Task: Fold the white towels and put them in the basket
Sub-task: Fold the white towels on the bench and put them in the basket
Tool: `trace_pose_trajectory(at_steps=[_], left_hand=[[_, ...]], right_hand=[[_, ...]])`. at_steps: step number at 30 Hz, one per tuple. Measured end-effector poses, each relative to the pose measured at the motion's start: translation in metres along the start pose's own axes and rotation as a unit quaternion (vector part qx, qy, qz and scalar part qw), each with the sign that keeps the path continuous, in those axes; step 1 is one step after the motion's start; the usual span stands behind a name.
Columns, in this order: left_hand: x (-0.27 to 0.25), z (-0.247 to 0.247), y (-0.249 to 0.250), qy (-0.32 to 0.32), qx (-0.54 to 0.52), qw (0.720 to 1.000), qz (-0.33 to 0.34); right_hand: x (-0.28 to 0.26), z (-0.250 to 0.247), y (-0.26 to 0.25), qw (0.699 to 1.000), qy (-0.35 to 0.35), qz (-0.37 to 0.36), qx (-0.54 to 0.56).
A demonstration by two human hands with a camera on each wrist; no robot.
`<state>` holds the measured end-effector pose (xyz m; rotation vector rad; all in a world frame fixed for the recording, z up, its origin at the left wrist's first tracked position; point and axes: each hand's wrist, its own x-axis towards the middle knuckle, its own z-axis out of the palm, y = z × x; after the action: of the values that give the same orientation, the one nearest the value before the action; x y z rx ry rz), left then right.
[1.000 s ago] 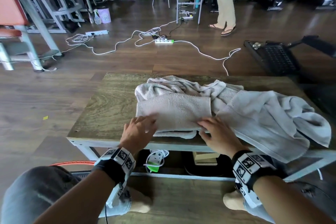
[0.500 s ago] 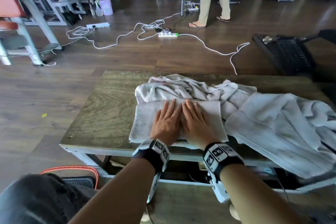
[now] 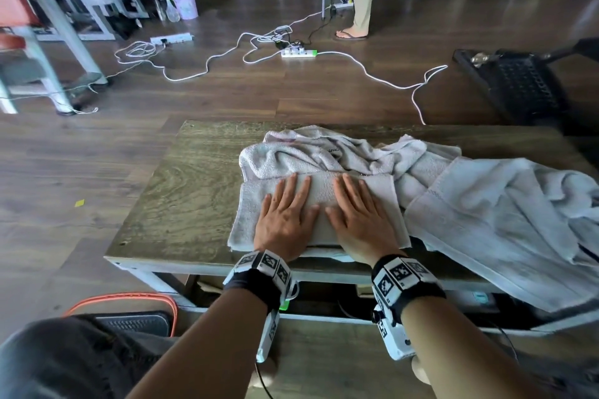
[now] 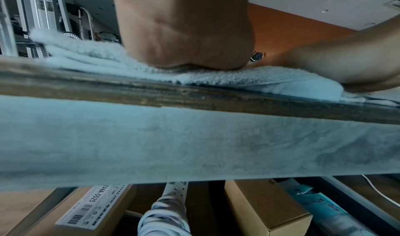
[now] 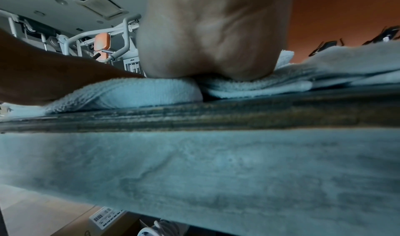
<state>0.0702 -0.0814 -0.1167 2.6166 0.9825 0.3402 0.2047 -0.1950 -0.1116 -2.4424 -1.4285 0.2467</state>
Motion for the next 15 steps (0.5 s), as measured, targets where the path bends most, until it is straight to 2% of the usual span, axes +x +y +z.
trace_pose_trajectory(at_steps=[10, 15], left_hand=[[-0.009, -0.010, -0.018, -0.043, 0.032, 0.997, -0.049], [-0.014, -0.014, -0.028, -0.041, 0.030, 0.997, -0.058]], right_hand=[[-0.006, -0.006, 0.012, 0.998, -0.013, 0.036, -0.041], [-0.008, -0.005, 0.017, 0.997, -0.008, 0.044, -0.069]])
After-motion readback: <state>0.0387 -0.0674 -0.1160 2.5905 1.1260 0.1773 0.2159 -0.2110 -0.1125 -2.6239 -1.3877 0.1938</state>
